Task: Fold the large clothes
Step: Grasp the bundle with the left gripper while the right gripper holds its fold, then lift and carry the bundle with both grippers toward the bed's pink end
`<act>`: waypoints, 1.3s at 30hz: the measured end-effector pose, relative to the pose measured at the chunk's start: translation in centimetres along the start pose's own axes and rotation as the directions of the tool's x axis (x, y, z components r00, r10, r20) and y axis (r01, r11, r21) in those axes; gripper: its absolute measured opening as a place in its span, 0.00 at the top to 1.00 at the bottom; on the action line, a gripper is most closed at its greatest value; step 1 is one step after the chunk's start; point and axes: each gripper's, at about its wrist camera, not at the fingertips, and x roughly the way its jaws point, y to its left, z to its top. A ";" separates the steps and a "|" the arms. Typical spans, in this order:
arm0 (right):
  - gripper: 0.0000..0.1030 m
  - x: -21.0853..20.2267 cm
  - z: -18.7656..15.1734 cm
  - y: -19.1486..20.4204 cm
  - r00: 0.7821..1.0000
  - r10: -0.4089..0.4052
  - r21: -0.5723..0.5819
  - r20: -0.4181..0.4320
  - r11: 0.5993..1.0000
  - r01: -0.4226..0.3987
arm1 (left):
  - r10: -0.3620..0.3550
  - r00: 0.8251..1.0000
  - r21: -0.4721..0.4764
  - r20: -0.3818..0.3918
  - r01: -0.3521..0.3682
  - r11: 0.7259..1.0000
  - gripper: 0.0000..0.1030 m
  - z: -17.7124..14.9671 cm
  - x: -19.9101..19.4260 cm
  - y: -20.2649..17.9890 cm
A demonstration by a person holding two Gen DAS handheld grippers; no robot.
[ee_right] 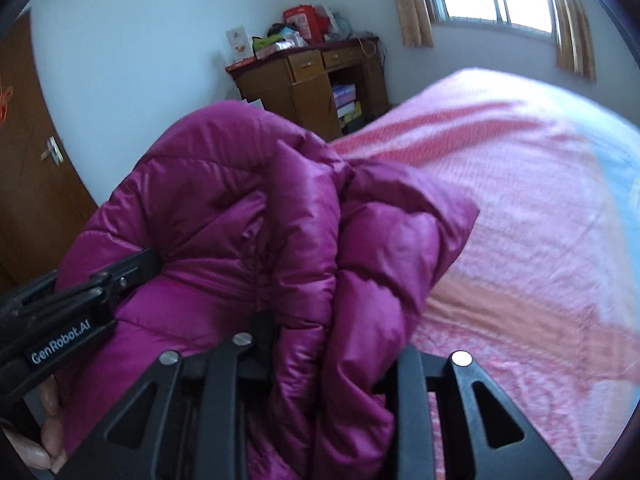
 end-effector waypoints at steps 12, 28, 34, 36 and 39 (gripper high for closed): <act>0.44 -6.0 -3.0 -3.3 0.997 0.035 0.100 0.064 0.994 -0.041 | 0.002 1.000 0.018 0.002 -0.002 1.000 0.49 -0.1 0.1 0.0; 0.82 -3.2 0.6 1.5 0.991 -0.134 -0.043 -0.001 0.990 0.133 | 0.009 1.000 0.026 0.007 -0.009 1.000 0.48 0.1 0.1 -0.6; 0.95 -1.0 -1.0 -1.4 0.991 -0.130 0.033 -0.034 0.991 0.131 | 0.011 1.000 0.034 0.005 -0.011 0.999 0.46 0.2 0.2 -1.1; 0.96 -0.8 -1.7 -1.5 0.990 -0.142 0.016 -0.012 0.990 0.143 | 0.005 1.000 0.027 0.000 -0.005 1.000 0.45 0.3 0.3 -0.9; 0.97 -0.7 -1.8 -1.7 0.991 -0.132 0.035 -0.005 0.991 0.132 | 0.009 1.000 0.028 -0.002 -0.009 1.000 0.43 0.3 0.4 -0.9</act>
